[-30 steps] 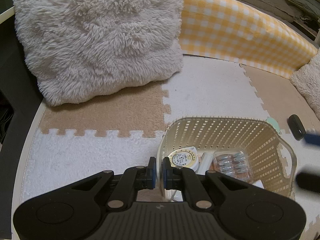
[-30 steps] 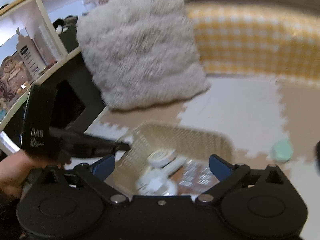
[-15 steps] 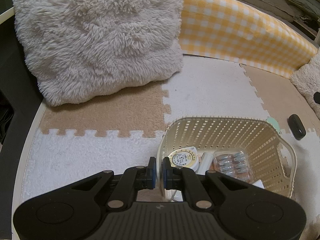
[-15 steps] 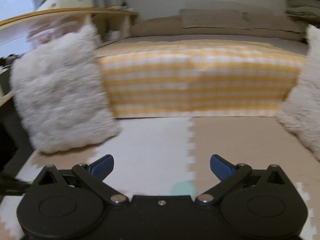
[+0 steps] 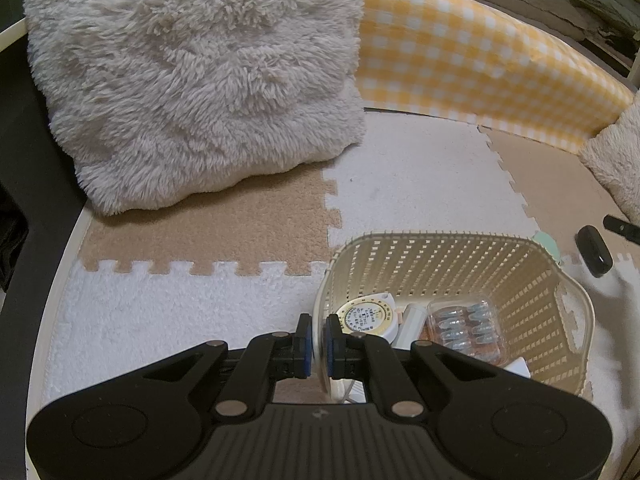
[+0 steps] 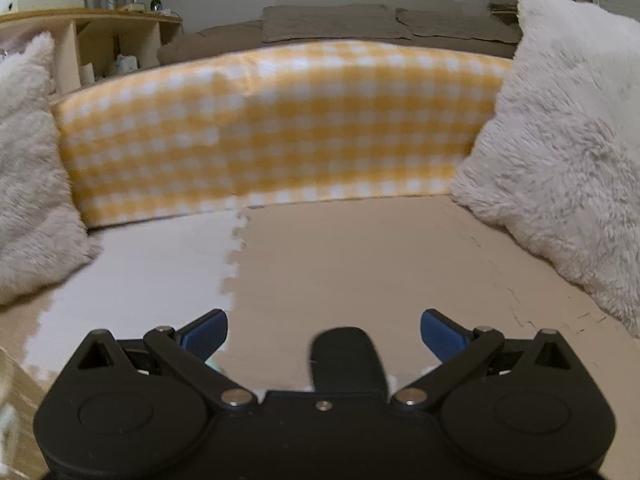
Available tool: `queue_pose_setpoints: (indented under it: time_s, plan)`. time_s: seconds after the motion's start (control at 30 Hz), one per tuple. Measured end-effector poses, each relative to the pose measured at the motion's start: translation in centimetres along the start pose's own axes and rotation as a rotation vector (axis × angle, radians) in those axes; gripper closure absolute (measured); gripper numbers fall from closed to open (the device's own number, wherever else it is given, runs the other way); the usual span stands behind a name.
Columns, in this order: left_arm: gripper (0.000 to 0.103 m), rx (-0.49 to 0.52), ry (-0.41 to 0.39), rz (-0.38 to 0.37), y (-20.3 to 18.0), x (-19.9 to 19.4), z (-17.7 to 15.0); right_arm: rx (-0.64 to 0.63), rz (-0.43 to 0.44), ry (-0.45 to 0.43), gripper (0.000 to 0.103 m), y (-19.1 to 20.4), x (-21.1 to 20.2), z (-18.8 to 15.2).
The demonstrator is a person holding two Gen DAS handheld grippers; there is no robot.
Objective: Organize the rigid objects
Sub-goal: 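Move the right gripper to the black computer mouse and grasp it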
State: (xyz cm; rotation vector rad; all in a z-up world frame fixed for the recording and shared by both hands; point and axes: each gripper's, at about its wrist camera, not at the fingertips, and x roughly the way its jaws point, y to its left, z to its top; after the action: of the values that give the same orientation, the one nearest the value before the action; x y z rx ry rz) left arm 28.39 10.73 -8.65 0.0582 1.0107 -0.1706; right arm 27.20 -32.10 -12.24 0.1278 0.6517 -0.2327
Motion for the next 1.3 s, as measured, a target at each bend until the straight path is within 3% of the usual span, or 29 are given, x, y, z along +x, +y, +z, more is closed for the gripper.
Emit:
queue_pose_setpoints:
  time_s: [0.2, 0.53, 0.7, 0.87, 0.97, 1.03, 1.2, 1.3]
  plan:
    - [0.095, 0.001, 0.0, 0.0, 0.0, 0.0, 0.0, 0.052, 0.053, 0.052, 0.0, -1.0, 1.5, -1.3]
    - [0.095, 0.004, 0.0, 0.001, 0.0, 0.0, 0.0, 0.028, 0.208, 0.126, 0.004, 1.7, 2.0, -1.3]
    - [0.095, 0.005, 0.0, 0.001, 0.0, 0.0, 0.0, -0.032, 0.073, 0.091, 0.007, 2.0, 2.3, -1.0]
    - [0.095, 0.014, -0.002, 0.005, 0.0, 0.0, 0.1, -0.023, 0.043, 0.13, 0.007, -0.2, 4.1, -1.3]
    - [0.095, 0.018, -0.004, 0.006, 0.0, 0.0, 0.0, -0.032, 0.054, 0.136, 0.017, -0.9, 5.1, -1.2]
    - [0.095, 0.017, -0.005, 0.007, 0.0, 0.0, 0.0, -0.049, 0.063, 0.141, 0.032, -0.9, 5.3, -1.1]
    - [0.095, 0.02, -0.004, 0.006, 0.0, 0.0, 0.0, -0.115, 0.071, 0.16, 0.048, -0.7, 5.2, -1.2]
    - [0.095, 0.025, -0.004, 0.008, -0.1, 0.0, 0.0, -0.112, 0.086, 0.17, 0.049, -1.1, 4.9, -1.4]
